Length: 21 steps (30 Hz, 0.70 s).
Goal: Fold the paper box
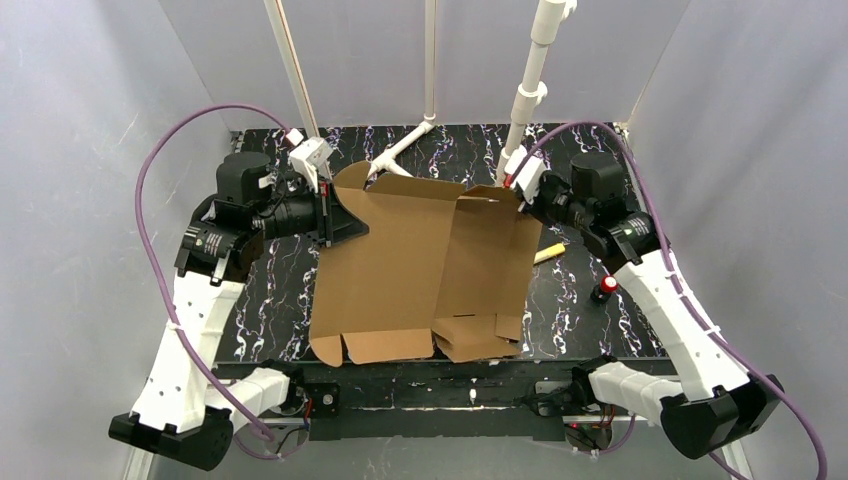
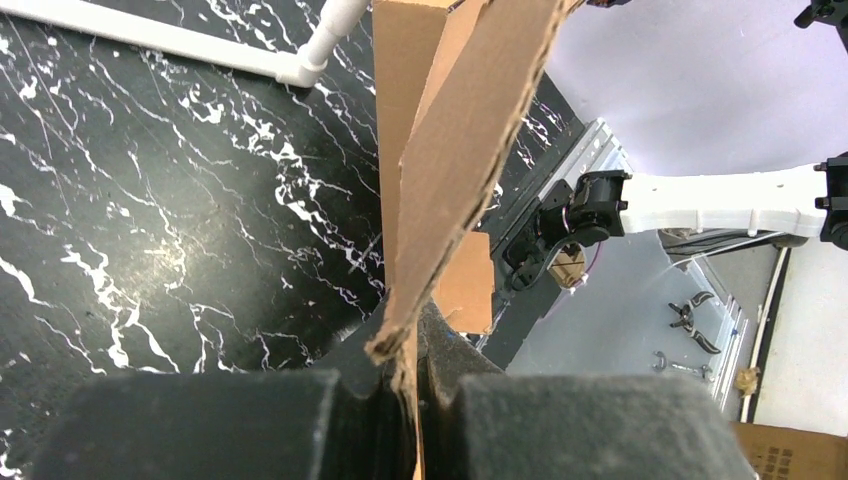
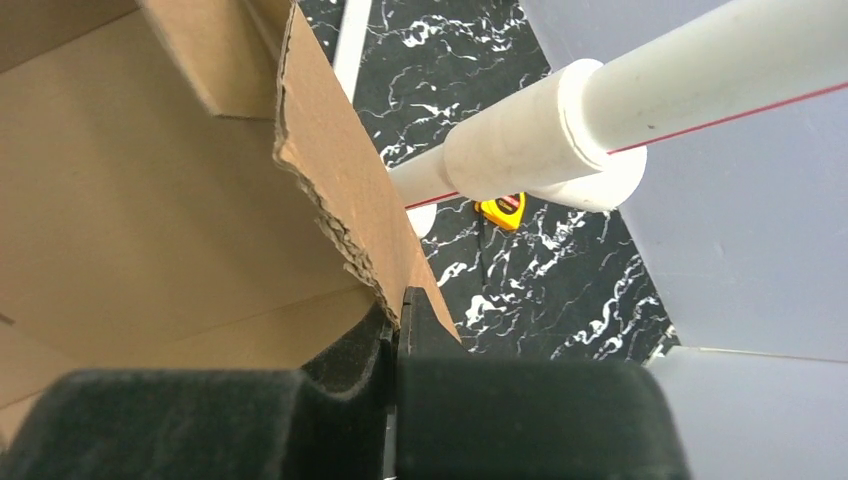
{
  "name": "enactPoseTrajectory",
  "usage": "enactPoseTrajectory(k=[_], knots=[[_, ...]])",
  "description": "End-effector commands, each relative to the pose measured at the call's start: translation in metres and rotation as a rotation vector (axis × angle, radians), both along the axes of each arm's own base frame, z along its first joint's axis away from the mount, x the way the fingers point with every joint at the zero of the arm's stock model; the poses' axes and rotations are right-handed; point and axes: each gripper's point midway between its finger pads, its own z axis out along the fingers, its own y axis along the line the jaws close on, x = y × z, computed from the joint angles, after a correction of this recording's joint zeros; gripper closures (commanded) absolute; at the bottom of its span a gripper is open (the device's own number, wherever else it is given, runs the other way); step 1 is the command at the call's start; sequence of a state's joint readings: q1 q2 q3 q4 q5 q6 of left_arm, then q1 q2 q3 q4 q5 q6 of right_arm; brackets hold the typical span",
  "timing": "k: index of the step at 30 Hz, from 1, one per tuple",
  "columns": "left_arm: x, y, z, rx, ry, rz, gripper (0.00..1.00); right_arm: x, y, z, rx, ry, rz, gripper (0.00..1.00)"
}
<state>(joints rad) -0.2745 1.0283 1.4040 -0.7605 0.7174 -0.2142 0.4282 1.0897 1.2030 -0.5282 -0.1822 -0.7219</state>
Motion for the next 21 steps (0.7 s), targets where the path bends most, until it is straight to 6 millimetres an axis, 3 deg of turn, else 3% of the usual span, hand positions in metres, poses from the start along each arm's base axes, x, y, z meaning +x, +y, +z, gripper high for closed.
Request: enactPoseTrajectory(k=[1,14,21], knots=[[0.006,-0.002,0.019,0.017,-0.081,-0.037,1.00,-0.022,0.009,0.031,0.167,0.032,0.058,0.99],[0.034,0.009,0.071,0.115,-0.342,-0.008,1.00,-0.031,0.018,0.044,0.426,0.182,0.052,0.99],[0.033,0.013,0.092,0.125,-0.419,0.004,1.00,-0.030,0.029,0.059,0.540,0.266,0.055,0.99]])
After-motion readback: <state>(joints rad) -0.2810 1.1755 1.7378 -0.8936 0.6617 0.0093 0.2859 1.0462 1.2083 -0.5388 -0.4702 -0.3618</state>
